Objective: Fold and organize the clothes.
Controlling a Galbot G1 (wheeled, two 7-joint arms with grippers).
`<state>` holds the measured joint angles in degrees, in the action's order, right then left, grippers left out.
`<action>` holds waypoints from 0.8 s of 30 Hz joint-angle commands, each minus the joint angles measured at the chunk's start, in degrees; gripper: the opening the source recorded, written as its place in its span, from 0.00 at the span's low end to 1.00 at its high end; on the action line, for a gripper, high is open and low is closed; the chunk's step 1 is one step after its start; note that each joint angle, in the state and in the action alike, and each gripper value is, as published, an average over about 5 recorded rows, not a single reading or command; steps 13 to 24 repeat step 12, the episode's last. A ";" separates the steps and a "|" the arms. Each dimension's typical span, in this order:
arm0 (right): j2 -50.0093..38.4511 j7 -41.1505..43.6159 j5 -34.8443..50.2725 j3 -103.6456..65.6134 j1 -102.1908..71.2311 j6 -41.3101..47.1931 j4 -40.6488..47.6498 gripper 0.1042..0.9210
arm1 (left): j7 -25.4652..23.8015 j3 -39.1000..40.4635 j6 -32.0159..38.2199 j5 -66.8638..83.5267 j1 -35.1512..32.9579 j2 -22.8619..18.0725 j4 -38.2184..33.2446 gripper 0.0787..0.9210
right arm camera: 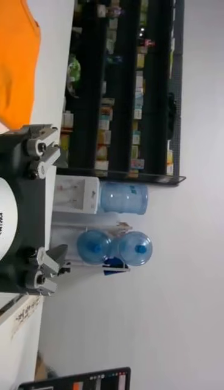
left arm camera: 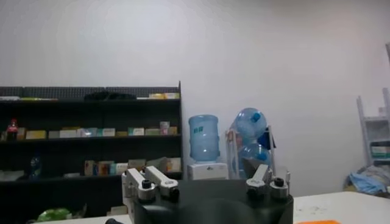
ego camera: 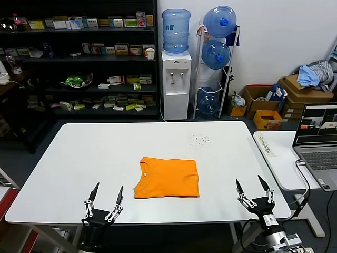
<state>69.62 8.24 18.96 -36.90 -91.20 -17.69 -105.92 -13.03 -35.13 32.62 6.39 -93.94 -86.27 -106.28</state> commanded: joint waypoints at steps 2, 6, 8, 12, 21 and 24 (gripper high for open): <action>1.59 2.48 -0.16 -0.16 0.06 -1.55 0.58 0.88 | -0.14 -0.87 1.02 -1.08 -0.30 -0.36 0.35 0.88; 2.32 2.76 -0.72 -0.18 0.15 -1.96 0.82 0.88 | -0.21 -0.49 0.94 -0.91 -0.44 -0.33 0.54 0.88; 2.56 2.82 -1.01 -0.24 0.04 -2.07 0.59 0.88 | -0.22 -0.32 0.92 -0.77 -0.58 -0.47 0.56 0.88; 2.82 2.89 -1.65 -0.49 -0.33 -2.28 0.03 0.88 | -0.17 -0.03 0.88 -0.87 -0.76 -0.68 0.59 0.88; 2.82 2.89 -1.65 -0.49 -0.33 -2.28 0.03 0.88 | -0.17 -0.03 0.88 -0.87 -0.76 -0.68 0.59 0.88; 2.82 2.89 -1.65 -0.49 -0.33 -2.28 0.03 0.88 | -0.17 -0.03 0.88 -0.87 -0.76 -0.68 0.59 0.88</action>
